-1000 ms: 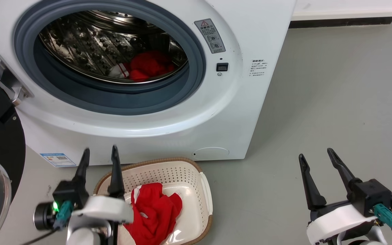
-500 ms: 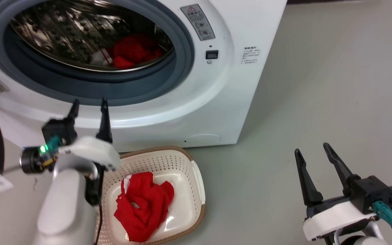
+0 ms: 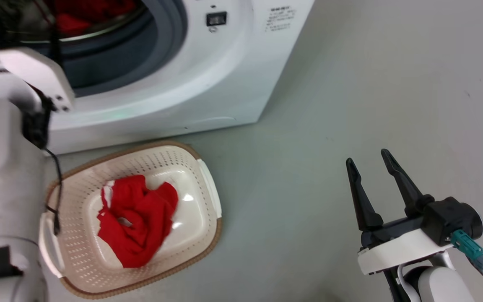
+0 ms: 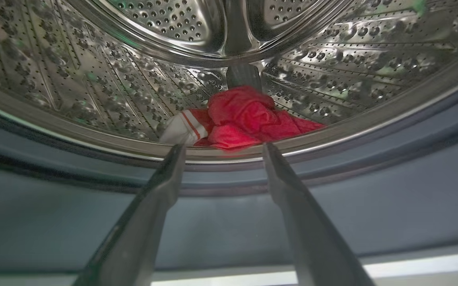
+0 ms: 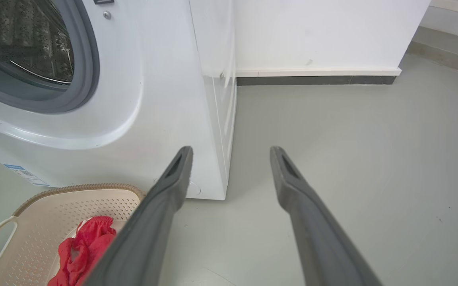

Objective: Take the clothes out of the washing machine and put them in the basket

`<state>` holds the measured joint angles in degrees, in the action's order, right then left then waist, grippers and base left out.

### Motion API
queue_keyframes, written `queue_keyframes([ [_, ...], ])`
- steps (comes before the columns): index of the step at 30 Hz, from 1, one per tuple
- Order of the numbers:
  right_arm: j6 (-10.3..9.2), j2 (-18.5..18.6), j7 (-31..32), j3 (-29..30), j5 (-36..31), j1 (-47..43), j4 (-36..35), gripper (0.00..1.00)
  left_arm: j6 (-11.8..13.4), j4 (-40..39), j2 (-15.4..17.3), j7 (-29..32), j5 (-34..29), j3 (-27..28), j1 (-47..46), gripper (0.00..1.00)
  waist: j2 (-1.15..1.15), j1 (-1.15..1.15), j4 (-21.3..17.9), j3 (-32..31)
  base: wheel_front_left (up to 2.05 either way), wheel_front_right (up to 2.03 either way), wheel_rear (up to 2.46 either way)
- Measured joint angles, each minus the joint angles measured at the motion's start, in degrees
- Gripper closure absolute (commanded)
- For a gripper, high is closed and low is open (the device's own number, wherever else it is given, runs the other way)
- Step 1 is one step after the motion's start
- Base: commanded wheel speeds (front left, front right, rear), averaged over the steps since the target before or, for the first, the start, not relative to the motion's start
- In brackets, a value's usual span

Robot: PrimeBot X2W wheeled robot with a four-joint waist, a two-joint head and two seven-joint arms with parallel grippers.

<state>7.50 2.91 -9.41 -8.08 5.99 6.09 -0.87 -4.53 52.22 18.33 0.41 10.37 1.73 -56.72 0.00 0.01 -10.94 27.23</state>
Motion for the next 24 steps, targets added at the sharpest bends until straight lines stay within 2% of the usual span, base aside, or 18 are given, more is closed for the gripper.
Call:
queue_keyframes([
  [11,0.0,0.01,-3.22,-3.2,2.99,3.37,3.12,0.0,-0.26,5.08,8.13,11.49,-0.33,-0.49,-13.83,0.0,0.0,0.0,-6.38,9.7,0.0,0.0,0.0],
  [21,0.0,0.01,-4.67,-5.46,4.66,3.76,4.26,0.0,2.04,5.32,14.69,25.74,-2.59,-2.18,-21.51,0.0,0.0,0.0,-12.34,14.76,0.0,0.0,0.0],
  [24,0.01,0.01,-4.75,-5.91,4.86,3.62,4.48,0.0,2.83,5.03,15.71,29.95,-2.55,-2.18,-22.48,0.0,0.0,0.0,-13.62,15.51,0.0,0.0,0.0],
])
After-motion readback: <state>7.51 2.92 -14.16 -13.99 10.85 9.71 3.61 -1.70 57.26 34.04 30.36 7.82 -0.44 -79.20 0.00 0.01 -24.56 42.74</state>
